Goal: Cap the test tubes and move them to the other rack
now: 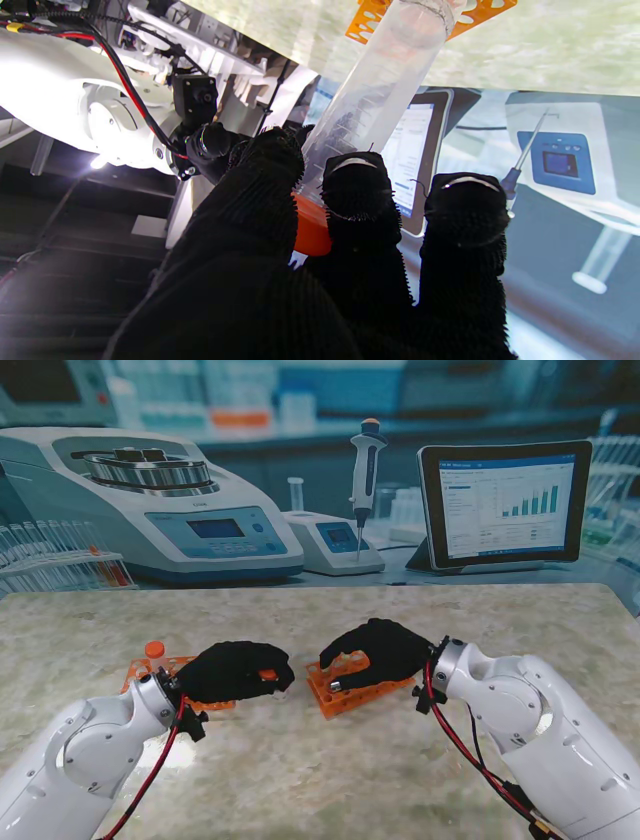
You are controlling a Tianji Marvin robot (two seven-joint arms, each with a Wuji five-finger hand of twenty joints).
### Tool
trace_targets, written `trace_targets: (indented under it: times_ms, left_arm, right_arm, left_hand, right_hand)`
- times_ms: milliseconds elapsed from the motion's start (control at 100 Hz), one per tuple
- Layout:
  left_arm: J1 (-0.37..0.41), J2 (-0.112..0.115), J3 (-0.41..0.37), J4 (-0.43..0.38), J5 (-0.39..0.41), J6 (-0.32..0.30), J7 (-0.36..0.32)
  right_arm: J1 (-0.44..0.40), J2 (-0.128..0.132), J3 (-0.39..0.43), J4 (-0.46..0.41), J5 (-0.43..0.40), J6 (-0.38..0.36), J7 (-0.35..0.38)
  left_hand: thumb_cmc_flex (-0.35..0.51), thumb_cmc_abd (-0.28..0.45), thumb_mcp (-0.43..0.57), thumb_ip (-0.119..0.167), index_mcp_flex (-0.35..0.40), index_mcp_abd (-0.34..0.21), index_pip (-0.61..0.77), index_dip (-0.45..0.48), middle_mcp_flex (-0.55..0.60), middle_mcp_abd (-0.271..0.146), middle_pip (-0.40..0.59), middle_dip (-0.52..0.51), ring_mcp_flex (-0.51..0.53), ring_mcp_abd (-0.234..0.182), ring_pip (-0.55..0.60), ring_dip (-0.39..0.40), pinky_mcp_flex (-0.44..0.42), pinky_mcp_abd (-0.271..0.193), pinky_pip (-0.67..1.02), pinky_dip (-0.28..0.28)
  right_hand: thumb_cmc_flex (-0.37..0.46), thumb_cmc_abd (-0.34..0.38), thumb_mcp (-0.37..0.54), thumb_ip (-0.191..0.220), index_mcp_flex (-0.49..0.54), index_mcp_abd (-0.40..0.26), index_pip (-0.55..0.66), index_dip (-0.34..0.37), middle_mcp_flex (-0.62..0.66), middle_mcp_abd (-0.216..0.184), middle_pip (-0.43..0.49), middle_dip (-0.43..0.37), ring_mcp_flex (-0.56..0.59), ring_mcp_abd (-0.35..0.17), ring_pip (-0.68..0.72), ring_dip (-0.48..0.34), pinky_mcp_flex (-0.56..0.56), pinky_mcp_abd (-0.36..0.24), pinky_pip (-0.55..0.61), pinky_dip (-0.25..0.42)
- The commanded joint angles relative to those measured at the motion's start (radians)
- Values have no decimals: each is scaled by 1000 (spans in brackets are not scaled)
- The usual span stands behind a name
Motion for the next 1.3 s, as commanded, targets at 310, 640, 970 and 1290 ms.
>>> trace_targets:
  times_ms: [310,640,970,1290]
  left_arm:
    - [5,2,-30,17,22,10,7]
    - [2,1,-57,38,34,24,13]
    - [12,0,-96,59,59,35,25]
    - [28,-3,-135,90,95,43,52]
  right_arm:
    - [55,5,-20,-19,22,33,48]
    - [51,4,-17,-19,21,31,45]
    - [45,4,-19,-16,17,34,44]
    - [22,4,-3,-19,8,27,36]
  left_hand:
    - [188,200,325,28,138,26,316,150,187,-136,351,66,-23,-36,12,6,-4,30,-3,37]
    - [188,200,326,27,139,27,317,149,184,-133,350,66,-25,-30,10,9,-11,33,-4,40]
    - [188,201,325,26,136,30,316,147,182,-133,348,65,-29,-25,8,11,-18,37,-6,41]
    - [188,200,326,26,136,30,318,146,181,-131,347,64,-32,-20,6,14,-23,40,-5,44]
  right_hand:
    - [1,48,-30,24,-20,-27,14,-8,-3,-30,-11,-10,-11,-16,-26,-20,-16,20,5,-21]
    - [3,52,-38,24,-22,-23,13,-10,-5,-31,-12,-11,-14,-17,-28,-22,-20,20,5,-25]
    - [7,56,-44,25,-24,-20,12,-10,-7,-30,-12,-11,-18,-16,-29,-24,-25,21,4,-28]
    - [10,59,-49,26,-23,-21,12,-10,-6,-33,-11,-10,-19,-16,-29,-25,-29,22,4,-30]
